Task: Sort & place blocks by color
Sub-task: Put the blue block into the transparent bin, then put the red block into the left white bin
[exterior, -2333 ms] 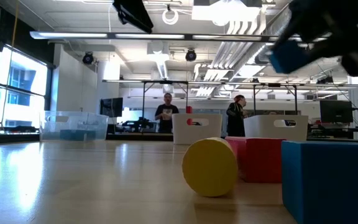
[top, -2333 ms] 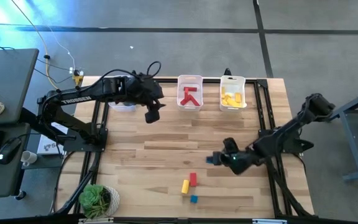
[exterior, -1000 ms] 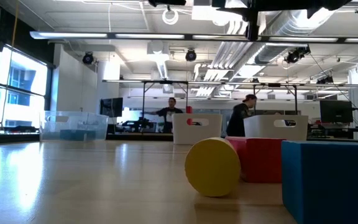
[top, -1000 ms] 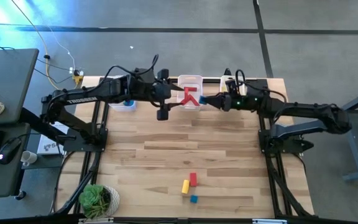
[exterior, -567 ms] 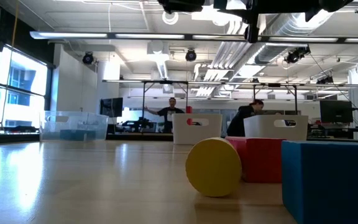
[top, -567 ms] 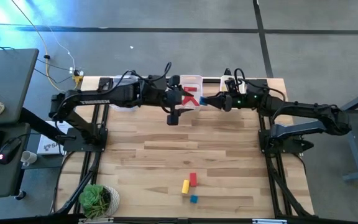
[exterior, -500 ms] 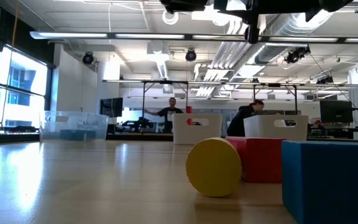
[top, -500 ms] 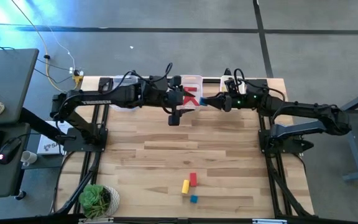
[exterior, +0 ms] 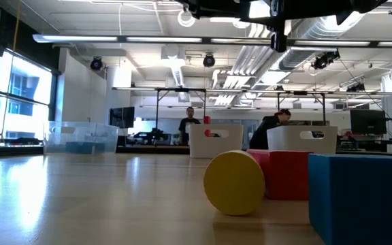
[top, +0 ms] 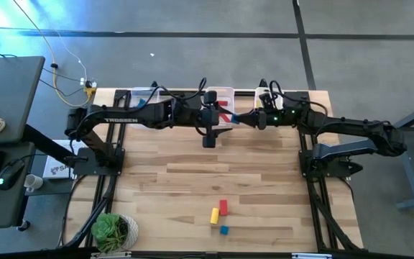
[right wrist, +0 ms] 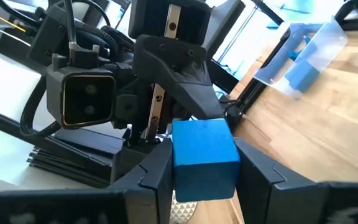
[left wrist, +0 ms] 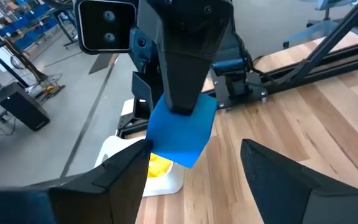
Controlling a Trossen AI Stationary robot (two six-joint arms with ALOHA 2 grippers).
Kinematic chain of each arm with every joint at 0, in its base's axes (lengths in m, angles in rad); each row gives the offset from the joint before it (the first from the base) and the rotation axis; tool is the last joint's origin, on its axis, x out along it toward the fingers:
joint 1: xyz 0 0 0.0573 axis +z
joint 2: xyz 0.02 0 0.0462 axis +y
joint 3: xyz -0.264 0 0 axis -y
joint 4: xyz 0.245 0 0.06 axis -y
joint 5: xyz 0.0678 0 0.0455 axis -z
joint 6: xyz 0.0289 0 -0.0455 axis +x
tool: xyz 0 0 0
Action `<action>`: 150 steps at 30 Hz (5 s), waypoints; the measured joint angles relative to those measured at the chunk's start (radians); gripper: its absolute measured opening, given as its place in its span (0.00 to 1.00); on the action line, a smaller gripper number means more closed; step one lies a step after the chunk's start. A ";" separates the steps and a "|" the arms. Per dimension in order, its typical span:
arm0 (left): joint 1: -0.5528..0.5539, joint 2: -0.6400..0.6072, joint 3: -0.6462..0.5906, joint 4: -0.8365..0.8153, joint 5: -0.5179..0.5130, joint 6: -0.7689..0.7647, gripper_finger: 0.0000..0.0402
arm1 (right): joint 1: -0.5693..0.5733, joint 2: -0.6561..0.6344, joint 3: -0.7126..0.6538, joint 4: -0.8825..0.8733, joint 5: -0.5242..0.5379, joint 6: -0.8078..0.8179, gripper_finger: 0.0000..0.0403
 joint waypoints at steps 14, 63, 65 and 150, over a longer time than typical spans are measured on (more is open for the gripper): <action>0.005 0.004 0.000 0.013 -0.025 0.005 0.59 | 0.007 0.003 0.000 -0.033 -0.030 0.023 0.27; 0.020 0.000 0.001 0.087 0.043 0.155 0.25 | 0.008 0.001 0.000 0.051 0.026 0.081 0.27; 0.020 0.000 0.001 0.082 0.040 0.157 0.25 | 0.008 0.001 0.000 0.050 0.028 0.067 0.28; 0.632 -0.121 -0.230 -1.057 -0.155 -0.762 0.50 | -0.137 0.002 0.002 -0.041 0.082 -0.675 0.64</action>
